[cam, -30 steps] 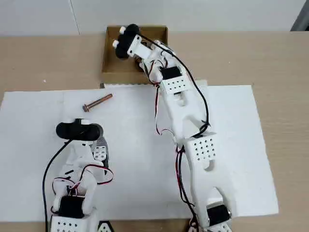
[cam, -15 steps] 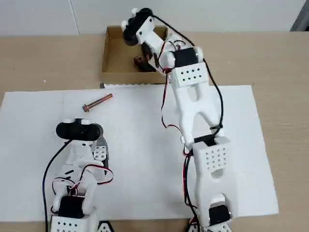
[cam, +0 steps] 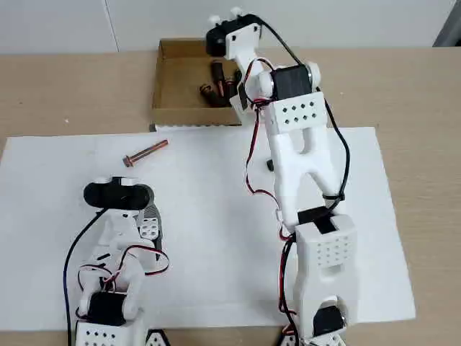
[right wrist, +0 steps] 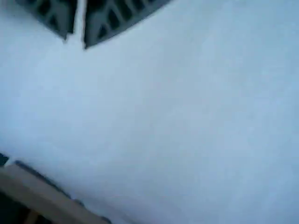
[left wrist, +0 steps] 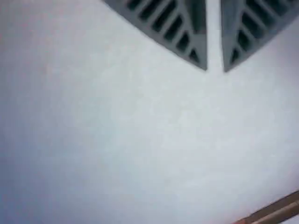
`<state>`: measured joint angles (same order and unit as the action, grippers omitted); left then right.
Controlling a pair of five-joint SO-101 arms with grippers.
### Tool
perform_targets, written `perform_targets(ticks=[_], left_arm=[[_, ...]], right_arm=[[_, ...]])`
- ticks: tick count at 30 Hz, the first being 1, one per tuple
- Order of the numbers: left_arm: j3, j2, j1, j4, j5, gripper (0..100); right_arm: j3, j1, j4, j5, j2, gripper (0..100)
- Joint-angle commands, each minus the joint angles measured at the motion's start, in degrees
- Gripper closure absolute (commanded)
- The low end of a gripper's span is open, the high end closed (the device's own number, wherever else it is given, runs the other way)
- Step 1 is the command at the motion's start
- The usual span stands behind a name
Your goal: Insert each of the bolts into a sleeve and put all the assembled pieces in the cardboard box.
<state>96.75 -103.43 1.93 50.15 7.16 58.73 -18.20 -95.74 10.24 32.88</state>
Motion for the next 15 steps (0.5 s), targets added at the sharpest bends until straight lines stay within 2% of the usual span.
perform_targets(ticks=[1,9,11,15], left_arm=[[-0.40,-0.44,-0.35,0.26,-0.18,99],[-0.40,-0.53,-0.35,0.26,-0.09,99],[-0.40,-0.53,-0.35,0.26,-0.09,99],[-0.40,-0.53,-0.35,0.26,-0.09,99]], right_arm=[[-4.92,1.10,-0.31,-7.82,-5.67,99.5],[-16.97,4.26,-0.13,-26.55,-7.60,99.0],[-18.81,4.88,0.04,-30.24,-7.52,94.6],[-21.36,5.05,0.31,-34.73,-7.43,79.9]])
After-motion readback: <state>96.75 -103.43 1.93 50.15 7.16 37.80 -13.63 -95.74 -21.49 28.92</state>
